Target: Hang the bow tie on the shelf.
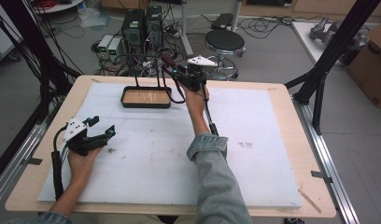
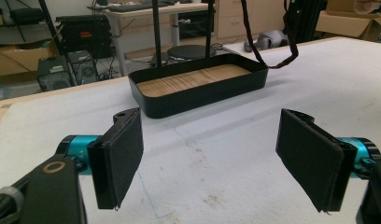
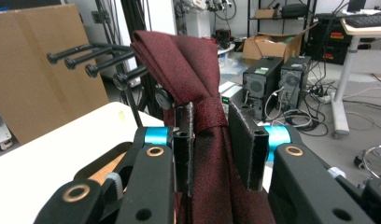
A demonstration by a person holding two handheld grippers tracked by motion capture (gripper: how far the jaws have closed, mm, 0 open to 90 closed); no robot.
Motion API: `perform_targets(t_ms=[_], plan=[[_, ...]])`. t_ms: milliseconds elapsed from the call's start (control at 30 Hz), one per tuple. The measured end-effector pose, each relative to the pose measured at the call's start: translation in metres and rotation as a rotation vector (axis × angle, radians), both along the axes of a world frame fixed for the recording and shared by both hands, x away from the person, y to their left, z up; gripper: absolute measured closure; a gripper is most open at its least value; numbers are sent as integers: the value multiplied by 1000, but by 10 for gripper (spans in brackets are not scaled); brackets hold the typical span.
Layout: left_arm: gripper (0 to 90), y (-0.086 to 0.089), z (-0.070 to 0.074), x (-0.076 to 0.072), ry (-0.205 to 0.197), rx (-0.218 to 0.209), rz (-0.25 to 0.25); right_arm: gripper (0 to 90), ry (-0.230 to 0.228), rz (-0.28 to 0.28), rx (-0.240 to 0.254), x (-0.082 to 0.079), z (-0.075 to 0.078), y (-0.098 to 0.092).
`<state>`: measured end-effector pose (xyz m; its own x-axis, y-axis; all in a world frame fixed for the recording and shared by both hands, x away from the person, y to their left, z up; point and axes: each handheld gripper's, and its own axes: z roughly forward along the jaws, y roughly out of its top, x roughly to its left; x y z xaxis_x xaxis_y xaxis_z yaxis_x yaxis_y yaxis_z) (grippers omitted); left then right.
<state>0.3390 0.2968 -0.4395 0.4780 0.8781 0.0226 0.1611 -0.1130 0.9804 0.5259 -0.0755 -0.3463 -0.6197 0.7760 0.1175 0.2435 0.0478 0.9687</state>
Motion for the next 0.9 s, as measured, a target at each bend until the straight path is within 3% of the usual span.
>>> perform_targets(t_ms=[533, 900], plan=[[235, 0, 0, 0, 0, 1, 0, 657, 18, 0, -2, 0, 0, -3], [235, 0, 0, 0, -1, 2, 3, 627, -2, 1, 1, -4, 8, -7]])
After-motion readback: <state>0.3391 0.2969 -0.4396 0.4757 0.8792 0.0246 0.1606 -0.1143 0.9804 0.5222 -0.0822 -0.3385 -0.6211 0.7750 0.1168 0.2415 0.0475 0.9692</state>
